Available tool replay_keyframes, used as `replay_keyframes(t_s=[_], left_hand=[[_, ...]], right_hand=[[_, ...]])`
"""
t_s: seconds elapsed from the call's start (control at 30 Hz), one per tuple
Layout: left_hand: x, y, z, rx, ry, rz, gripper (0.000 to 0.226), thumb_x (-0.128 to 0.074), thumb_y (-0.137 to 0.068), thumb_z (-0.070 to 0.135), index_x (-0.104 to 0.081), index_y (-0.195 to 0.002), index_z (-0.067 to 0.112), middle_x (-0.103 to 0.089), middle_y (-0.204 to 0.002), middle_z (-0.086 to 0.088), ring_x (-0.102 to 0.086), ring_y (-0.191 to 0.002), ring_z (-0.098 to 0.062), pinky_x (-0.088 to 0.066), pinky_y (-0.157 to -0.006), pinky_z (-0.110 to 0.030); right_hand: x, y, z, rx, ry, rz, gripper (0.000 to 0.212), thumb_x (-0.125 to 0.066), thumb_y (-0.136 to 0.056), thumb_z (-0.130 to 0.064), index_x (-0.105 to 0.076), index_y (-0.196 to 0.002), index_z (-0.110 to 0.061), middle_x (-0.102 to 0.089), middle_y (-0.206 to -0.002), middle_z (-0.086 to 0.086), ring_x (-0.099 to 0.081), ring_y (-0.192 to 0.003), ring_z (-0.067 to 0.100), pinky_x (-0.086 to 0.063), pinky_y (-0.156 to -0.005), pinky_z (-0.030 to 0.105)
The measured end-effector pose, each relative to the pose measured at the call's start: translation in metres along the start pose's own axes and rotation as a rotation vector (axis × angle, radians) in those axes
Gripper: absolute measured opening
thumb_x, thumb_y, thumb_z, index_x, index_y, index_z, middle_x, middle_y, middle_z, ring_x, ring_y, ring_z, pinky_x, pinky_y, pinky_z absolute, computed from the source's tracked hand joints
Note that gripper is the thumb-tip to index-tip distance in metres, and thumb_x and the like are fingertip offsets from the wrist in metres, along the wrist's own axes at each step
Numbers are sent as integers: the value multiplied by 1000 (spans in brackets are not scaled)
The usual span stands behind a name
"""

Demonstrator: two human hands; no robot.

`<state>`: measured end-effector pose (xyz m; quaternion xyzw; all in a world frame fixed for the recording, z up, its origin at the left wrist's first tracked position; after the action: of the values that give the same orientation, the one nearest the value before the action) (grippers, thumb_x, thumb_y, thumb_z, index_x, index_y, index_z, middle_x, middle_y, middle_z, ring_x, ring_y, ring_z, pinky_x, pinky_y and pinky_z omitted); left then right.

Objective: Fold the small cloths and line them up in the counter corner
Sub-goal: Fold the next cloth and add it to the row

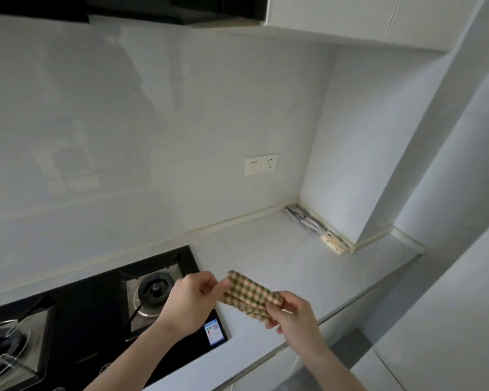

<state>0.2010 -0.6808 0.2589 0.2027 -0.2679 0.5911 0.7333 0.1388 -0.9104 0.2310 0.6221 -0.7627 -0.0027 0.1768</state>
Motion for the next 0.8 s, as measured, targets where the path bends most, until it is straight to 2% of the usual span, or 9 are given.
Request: replay_keyframes(t_s=[0.13,0.23,0.33,0.4,0.53,0.63,0.67,0.73,0.8], left_hand=[[-6,-37,1,18,-10,-69,44,-55,-100,51,-63,-68,21,-66,-59,7,-60,-56,-8,-54,-70,-35],[-16,-64,0,41,-45,-151,40,-54,-100,51,-68,-74,23,-71,-67,8,-66,-65,-8,-56,-76,-33],[-29,-88,0,53,-175,-282,33,-58,-97,54,-69,-82,27,-73,-75,9,-68,-72,0,-54,-75,-23],[-38,-100,0,64,-223,-364,27,-60,-95,54,-70,-86,31,-73,-82,12,-68,-74,4,-52,-74,-18],[-54,-133,3,73,-254,-422,23,-63,-91,57,-70,-88,35,-73,-90,14,-69,-81,1,-56,-80,-22],[-70,-164,7,82,-246,-438,20,-64,-92,54,-69,-90,35,-72,-93,14,-69,-84,-1,-57,-82,-24],[-77,-174,7,89,-256,-446,19,-64,-93,53,-69,-91,35,-71,-94,14,-69,-85,-2,-57,-83,-25],[-92,-192,9,95,-291,-462,18,-62,-93,53,-68,-92,36,-70,-96,15,-67,-89,-1,-55,-90,-27],[-105,-210,12,107,-310,-469,16,-63,-93,52,-66,-93,37,-69,-98,16,-66,-91,0,-53,-93,-27]], right_hand=[[12,-42,26,-110,-40,110,11,-62,-97,-11,-69,-90,-15,-75,-68,0,-71,-59,12,-50,-49,21],[30,-74,56,-255,-94,183,9,-62,-97,-9,-67,-90,-9,-70,-63,4,-65,-51,11,-44,-45,22],[61,-102,89,-424,-234,259,5,-60,-98,-2,-65,-96,-2,-65,-69,12,-59,-51,17,-39,-40,21],[84,-120,108,-506,-246,319,9,-57,-100,-3,-63,-95,0,-63,-70,14,-55,-52,19,-40,-43,25],[129,-167,132,-568,-270,416,14,-54,-101,-2,-61,-89,0,-61,-73,14,-56,-61,22,-46,-51,29],[164,-203,150,-645,-310,499,15,-50,-103,-3,-60,-93,3,-62,-76,16,-57,-59,22,-45,-35,20],[177,-212,157,-656,-303,529,15,-49,-103,-4,-60,-94,1,-62,-78,16,-58,-60,21,-46,-34,19],[200,-239,166,-669,-283,533,19,-48,-103,-4,-55,-86,-5,-60,-81,13,-59,-64,20,-52,-46,24],[221,-267,172,-734,-287,580,24,-49,-102,-3,-53,-79,-6,-56,-76,13,-56,-64,21,-51,-56,29]])
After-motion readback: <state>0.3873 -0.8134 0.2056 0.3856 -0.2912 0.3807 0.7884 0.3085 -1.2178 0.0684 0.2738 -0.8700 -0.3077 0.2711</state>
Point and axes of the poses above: each hand's wrist, its own y-axis away from the middle knuckle, its own x-axis out of the back of the hand, z = x × y, the point moved 3 cm from there along -y, towards the middle knuckle
